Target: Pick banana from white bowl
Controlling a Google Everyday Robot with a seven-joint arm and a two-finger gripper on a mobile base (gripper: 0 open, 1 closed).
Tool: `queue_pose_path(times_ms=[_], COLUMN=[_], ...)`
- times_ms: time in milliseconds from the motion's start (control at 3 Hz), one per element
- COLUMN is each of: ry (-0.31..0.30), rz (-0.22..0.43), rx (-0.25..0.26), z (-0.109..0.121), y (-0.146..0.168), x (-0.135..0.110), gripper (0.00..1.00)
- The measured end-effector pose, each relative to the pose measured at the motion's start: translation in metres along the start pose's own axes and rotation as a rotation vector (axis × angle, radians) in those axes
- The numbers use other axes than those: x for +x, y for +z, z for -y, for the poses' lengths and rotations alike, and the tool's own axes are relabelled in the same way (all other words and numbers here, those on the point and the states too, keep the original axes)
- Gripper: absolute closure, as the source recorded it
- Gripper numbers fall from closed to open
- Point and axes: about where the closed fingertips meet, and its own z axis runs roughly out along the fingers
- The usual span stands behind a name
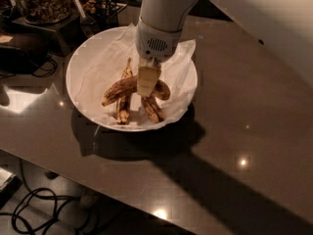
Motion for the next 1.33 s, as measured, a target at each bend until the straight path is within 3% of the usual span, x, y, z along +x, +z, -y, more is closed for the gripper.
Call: queue_pose_path(times_ms=[333, 1000, 1333], ry=[-0.042, -0.046, -0.023], rz=[0.052, 0.037, 0.053], rx=[0.021, 0.043, 0.078], z=[-0.013, -0.023, -0.064], y=[-0.022, -0.025, -0.036], x=[-0.001, -0.004, -0.007], gripper=[1.00, 1.00, 1.00])
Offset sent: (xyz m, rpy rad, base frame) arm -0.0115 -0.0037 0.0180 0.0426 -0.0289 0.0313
